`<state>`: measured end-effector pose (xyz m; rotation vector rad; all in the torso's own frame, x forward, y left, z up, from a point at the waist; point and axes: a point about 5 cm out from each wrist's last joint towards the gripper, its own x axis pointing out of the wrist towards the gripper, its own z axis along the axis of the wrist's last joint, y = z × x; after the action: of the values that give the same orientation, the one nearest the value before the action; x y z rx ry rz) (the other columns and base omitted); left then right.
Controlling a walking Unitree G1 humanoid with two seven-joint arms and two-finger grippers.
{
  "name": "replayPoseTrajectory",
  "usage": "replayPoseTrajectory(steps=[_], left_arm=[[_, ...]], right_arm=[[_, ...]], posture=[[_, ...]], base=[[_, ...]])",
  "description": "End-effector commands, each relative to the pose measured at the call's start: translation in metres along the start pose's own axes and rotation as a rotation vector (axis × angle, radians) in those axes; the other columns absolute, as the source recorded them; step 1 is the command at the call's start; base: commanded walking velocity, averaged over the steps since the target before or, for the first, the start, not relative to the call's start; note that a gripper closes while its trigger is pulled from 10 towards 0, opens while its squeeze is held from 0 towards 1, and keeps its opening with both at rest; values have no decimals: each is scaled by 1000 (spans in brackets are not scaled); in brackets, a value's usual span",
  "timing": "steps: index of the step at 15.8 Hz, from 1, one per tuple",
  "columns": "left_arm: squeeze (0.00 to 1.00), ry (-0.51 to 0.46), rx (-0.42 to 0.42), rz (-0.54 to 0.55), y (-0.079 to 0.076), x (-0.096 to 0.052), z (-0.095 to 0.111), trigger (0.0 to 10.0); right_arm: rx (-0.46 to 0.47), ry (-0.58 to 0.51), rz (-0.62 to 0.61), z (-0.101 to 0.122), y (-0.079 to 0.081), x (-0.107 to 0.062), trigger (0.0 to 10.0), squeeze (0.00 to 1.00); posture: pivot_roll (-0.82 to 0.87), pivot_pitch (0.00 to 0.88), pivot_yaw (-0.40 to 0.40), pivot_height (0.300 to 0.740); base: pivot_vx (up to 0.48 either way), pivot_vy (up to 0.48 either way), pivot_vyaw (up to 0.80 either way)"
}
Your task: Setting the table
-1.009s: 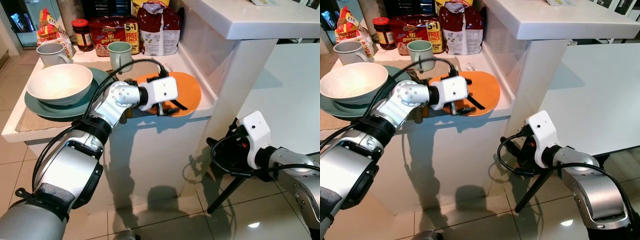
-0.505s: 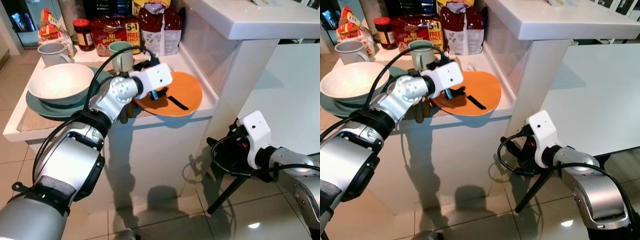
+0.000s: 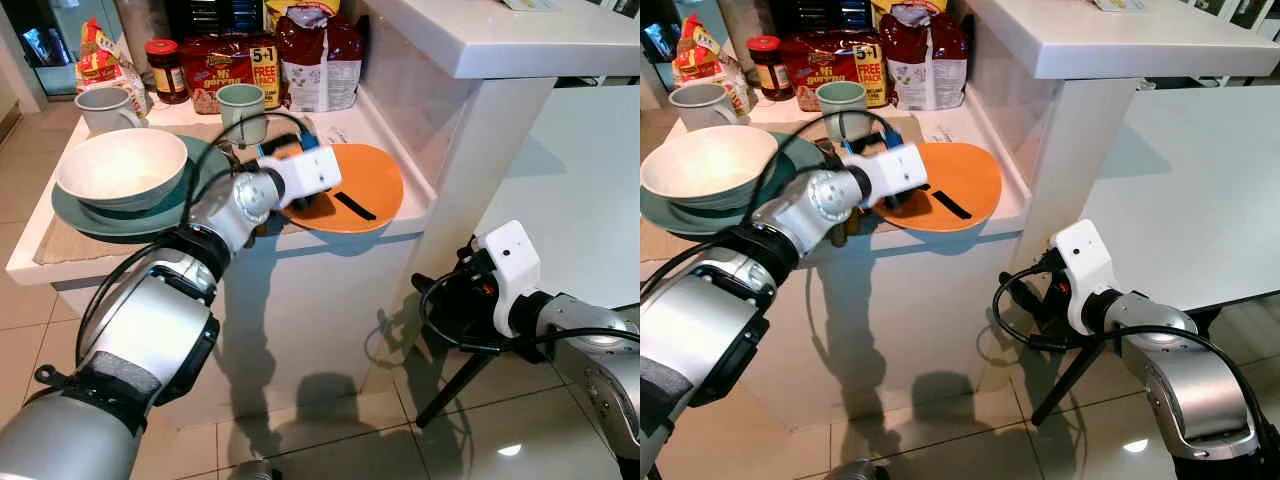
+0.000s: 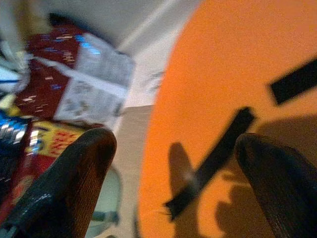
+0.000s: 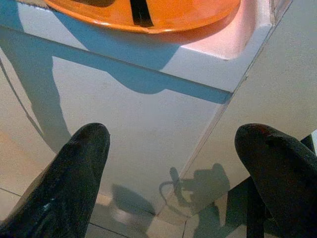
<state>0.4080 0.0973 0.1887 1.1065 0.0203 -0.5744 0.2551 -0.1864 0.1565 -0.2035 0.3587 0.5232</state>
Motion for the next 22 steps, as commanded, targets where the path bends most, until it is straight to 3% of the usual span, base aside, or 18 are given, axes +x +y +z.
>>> replayPoseTrajectory(steps=[1, 4, 11, 13, 15, 19, 20, 21, 22], left_arm=[[0, -13, 40, -20, 7, 1, 9, 10000], [0, -22, 48, -135, -2, 1, 10, 10000], [0, -72, 44, -275, -2, -1, 17, 10000], [0, -83, 36, -265, 0, 0, 20, 10000], [0, -98, 16, -163, 14, 0, 25, 10000], [0, -247, -167, -94, 53, -12, 39, 10000], [0, -310, -225, -66, 71, -20, 41, 10000], [0, -352, -230, -52, 80, -27, 40, 10000], [0, -386, -234, -49, 85, -32, 38, 10000]], right_arm=[[-10, -11, -1, 4, 2, -3, 10000, 0], [-12, -15, -1, 6, 1, -3, 10000, 0], [-16, -19, -5, 8, -1, -1, 10000, 0], [-18, -21, -9, 9, -1, -1, 10000, 0], [-9, -38, -34, 11, -4, -1, 10000, 0], [314, -172, -83, 21, -10, 4, 10000, 0], [463, -194, -79, 18, -10, 11, 10000, 757], [537, -202, -68, 15, -8, 15, 10000, 1000], [588, -209, -57, 14, -6, 19, 10000, 1000]], posture=[[-63, 4, 17, 740], [-63, 4, 16, 740], [-58, 0, 12, 740], [-60, 0, 13, 740], [-62, 0, 15, 740], [-60, 0, 11, 740], [-52, 0, 6, 740], [-34, 0, -4, 740], [-23, 0, -13, 740]], base=[[0, 0, 0], [0, 0, 0], [0, 0, 0], [0, 0, 0], [0, 0, 0], [0, 0, 0], [0, 0, 0], [0, 0, 0], [0, 0, 0]])
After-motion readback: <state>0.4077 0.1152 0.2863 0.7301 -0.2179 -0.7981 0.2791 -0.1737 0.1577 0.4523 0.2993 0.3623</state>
